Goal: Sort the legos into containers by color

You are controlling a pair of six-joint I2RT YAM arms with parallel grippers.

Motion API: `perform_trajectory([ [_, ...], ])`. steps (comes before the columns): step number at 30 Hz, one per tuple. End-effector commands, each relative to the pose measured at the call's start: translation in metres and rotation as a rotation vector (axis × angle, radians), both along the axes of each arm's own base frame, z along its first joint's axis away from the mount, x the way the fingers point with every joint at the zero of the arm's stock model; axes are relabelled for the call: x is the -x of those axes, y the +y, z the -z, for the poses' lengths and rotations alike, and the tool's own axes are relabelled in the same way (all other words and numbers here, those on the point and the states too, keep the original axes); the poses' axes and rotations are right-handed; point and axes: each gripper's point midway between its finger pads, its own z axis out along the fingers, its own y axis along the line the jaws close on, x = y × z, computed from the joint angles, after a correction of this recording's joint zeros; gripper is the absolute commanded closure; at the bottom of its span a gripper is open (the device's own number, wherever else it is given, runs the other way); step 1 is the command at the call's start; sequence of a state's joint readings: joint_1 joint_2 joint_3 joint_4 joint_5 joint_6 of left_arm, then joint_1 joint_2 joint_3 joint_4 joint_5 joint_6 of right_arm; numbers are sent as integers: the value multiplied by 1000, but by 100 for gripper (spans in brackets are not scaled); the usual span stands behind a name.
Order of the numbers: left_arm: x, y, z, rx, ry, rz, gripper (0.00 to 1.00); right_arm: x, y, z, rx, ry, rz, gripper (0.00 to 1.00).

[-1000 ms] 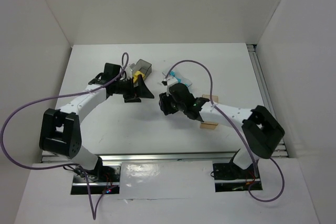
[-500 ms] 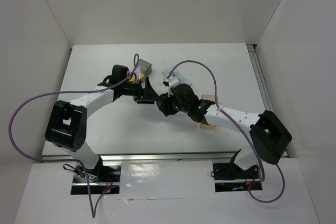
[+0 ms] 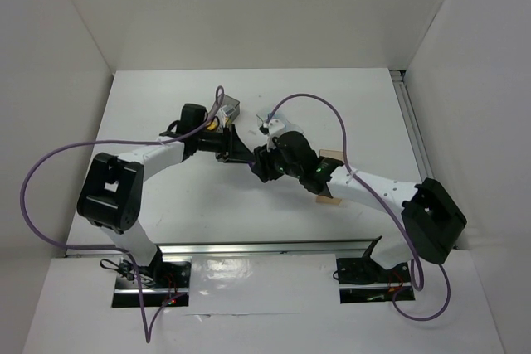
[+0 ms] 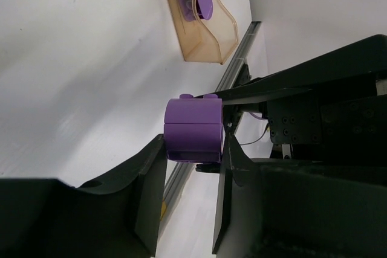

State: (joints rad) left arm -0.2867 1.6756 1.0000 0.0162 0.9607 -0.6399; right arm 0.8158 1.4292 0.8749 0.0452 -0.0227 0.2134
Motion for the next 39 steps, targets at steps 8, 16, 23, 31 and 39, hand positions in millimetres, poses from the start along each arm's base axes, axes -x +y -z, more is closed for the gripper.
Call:
perform_trajectory([
  [8,-4,-4,-4,27,-11,35,100,0,0,-28,-32,-55,-1,22],
  [16,1,-3,-16,77,-73,99,100,15,-24,-67,-259,62,-108,18],
  [23,23,-18,-41,195,-166,256,100,25,-38,-79,-471,202,-276,20],
  [31,31,-26,-70,267,-294,344,100,34,-29,-88,-543,276,-382,14],
  [39,36,-28,-85,282,-361,380,100,30,-32,-76,-538,304,-339,22],
])
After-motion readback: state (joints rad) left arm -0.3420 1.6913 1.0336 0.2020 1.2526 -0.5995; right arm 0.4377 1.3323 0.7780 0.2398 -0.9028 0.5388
